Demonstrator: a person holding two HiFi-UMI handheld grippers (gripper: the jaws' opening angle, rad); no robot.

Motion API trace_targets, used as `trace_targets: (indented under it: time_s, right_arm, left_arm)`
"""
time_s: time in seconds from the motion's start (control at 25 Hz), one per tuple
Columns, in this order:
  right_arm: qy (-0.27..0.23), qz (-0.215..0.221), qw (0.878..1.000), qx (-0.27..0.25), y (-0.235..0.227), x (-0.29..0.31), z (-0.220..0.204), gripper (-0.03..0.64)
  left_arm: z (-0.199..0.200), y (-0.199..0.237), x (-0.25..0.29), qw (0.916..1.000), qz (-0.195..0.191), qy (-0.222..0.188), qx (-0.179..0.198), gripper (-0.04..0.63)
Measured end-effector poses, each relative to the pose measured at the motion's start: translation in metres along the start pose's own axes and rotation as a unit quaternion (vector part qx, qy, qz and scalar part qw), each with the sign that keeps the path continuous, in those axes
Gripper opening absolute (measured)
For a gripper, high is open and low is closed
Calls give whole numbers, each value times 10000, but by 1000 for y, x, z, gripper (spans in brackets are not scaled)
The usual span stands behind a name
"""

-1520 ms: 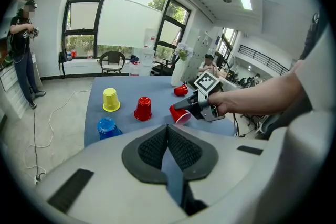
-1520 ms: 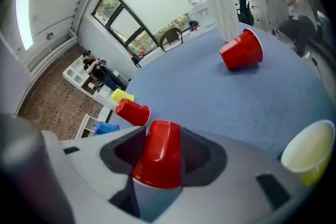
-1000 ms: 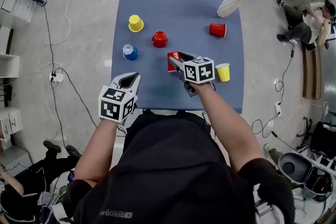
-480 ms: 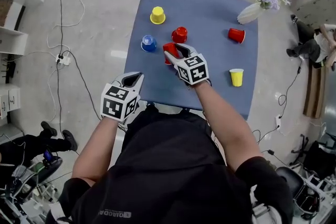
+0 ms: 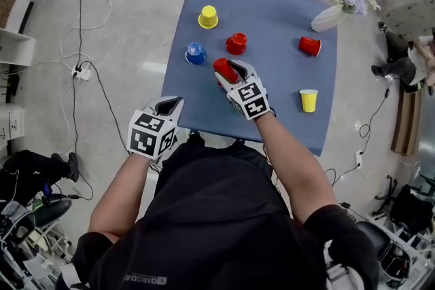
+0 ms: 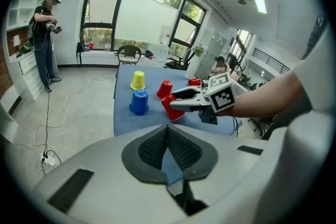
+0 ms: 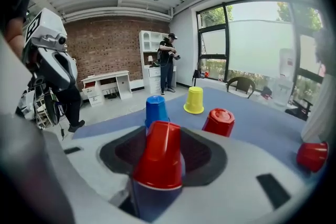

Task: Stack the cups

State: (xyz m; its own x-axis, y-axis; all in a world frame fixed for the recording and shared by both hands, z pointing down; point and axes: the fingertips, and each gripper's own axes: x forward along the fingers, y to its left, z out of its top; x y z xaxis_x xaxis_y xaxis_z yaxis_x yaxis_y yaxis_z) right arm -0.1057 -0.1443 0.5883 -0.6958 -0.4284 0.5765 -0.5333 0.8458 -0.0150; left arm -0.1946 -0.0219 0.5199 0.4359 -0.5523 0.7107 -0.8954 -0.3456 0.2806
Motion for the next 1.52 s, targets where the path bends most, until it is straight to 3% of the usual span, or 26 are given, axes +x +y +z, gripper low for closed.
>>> trace_targets:
  time_s: [0.92, 1.28, 1.52]
  right_arm:
    - [-26, -148, 9999, 0, -8, -56, -40, 201]
    - [292, -56, 9996, 1, -3, -65, -59, 198]
    - [796, 51, 9967, 178, 2, -68, -68, 229]
  left_arm:
    - [11, -34, 23, 9990, -272, 79, 350, 5]
    - [14, -44, 30, 9984, -365, 86, 431, 5]
    - [13, -46, 31, 9983, -394, 111, 423, 5]
